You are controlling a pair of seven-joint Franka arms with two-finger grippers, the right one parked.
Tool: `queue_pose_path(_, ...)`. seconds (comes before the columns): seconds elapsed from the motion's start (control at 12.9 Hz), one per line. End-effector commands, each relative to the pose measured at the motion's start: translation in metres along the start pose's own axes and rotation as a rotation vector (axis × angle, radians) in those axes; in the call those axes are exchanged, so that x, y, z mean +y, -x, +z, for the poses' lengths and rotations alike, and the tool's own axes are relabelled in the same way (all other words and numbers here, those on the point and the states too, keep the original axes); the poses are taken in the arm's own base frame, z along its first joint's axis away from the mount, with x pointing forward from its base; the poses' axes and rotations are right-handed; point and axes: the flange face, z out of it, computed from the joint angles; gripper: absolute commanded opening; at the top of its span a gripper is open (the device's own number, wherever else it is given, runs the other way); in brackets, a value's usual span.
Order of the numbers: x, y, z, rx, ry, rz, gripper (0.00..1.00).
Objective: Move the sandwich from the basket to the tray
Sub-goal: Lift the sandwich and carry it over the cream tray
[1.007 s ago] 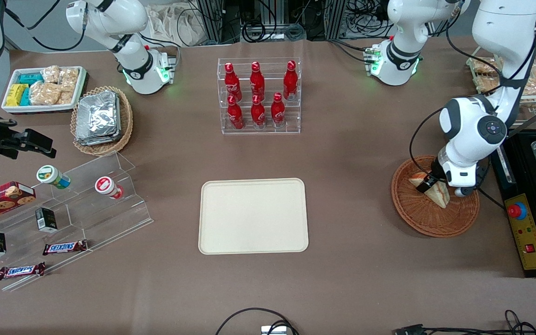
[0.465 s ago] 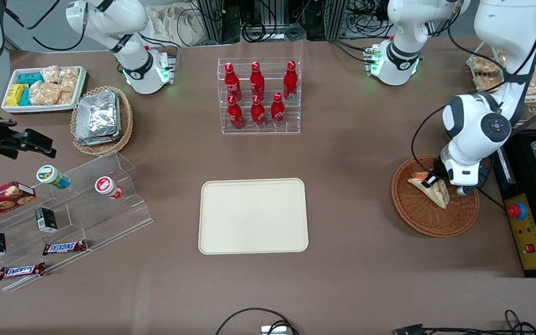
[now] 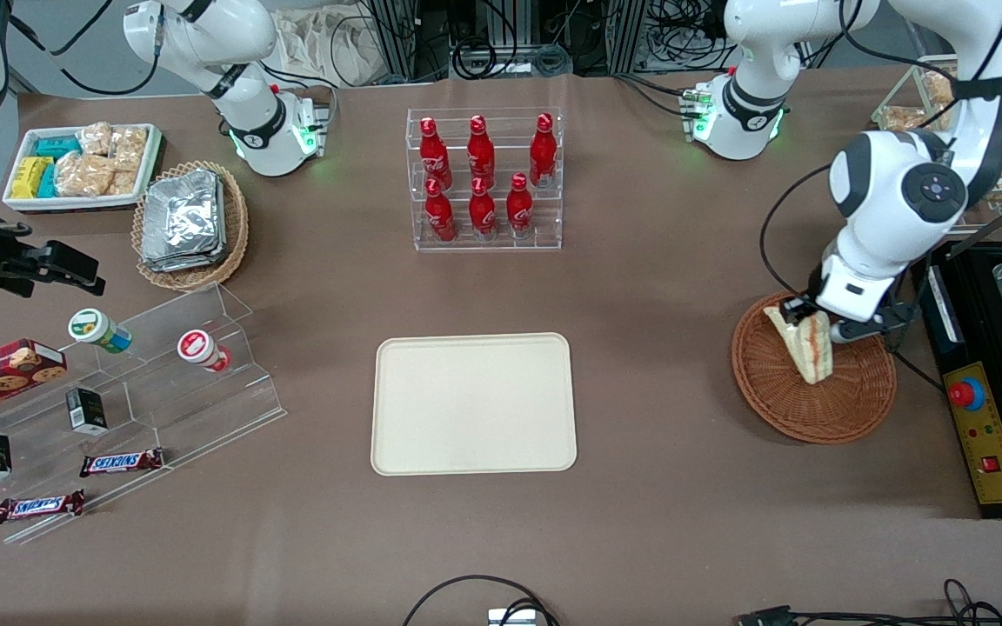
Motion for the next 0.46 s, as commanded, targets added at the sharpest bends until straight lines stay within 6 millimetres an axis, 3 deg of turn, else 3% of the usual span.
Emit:
queue_pose_path(0.0,0.033,0.004,-0.019,0.007,-0.01,0.206,0.0)
queue_pose_path(0.39,0.13,-0.008,-0.061,-0.034,0.017,0.273,0.03)
